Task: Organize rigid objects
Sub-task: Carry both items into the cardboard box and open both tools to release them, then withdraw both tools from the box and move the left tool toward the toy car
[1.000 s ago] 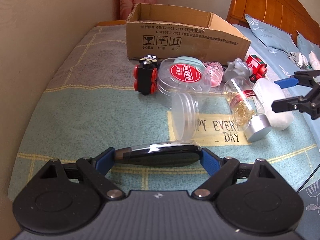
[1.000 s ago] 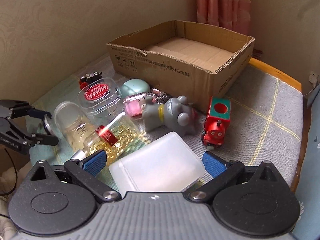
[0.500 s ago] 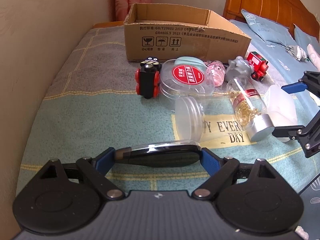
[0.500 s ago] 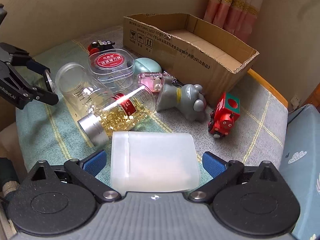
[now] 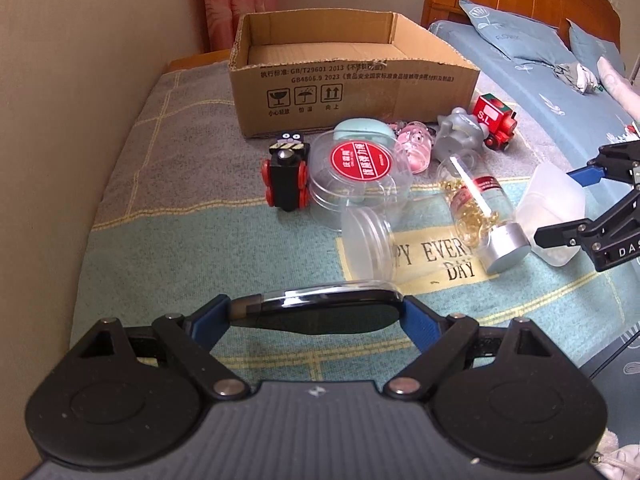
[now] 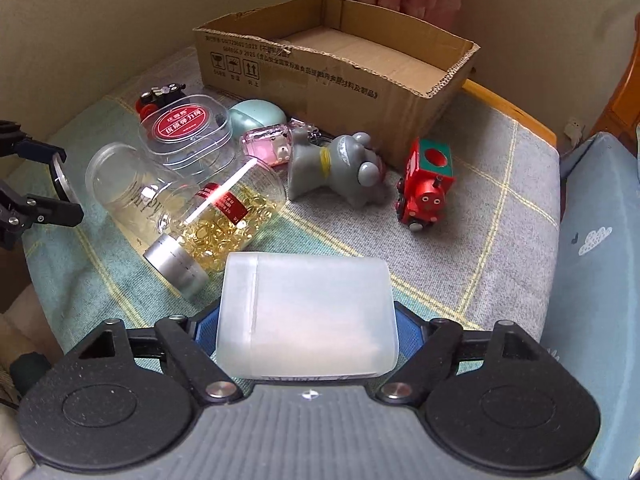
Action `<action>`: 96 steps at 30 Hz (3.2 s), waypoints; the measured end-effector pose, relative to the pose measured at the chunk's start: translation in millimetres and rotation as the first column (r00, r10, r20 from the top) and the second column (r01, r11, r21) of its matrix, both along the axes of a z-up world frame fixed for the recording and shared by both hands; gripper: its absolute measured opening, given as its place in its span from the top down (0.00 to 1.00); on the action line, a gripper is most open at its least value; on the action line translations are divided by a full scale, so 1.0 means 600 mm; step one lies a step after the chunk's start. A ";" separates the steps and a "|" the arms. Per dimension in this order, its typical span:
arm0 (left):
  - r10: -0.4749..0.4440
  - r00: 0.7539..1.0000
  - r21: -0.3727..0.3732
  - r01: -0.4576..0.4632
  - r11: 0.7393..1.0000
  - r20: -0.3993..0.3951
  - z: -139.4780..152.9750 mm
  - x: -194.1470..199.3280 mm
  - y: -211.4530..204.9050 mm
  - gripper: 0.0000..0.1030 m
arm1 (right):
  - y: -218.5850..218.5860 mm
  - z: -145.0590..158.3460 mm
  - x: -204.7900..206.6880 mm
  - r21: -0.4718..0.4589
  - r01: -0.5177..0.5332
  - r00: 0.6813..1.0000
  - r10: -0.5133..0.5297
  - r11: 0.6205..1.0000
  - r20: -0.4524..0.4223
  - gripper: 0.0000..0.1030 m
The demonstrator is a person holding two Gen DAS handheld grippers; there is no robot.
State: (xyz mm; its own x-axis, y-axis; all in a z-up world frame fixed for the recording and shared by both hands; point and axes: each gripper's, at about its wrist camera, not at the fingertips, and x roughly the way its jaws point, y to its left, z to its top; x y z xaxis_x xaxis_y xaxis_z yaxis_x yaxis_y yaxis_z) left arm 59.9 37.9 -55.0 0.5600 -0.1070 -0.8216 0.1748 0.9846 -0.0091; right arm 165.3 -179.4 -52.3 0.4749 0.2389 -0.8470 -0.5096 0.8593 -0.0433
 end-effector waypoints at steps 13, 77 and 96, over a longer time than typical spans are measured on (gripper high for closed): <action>-0.047 0.985 0.015 0.045 0.999 0.167 0.122 0.106 -0.015 0.13 | 0.005 0.098 0.031 0.028 0.003 0.991 -0.006 1.000 0.136 0.16; 0.146 0.943 0.046 -0.167 0.985 0.298 0.118 0.139 0.043 0.04 | 0.088 0.141 0.324 0.079 0.232 0.949 -0.243 0.970 0.199 0.00; 0.080 0.966 0.045 -0.094 0.995 0.247 0.079 0.080 0.028 0.03 | 0.088 0.089 0.082 0.106 0.130 0.973 -0.148 0.986 0.178 0.00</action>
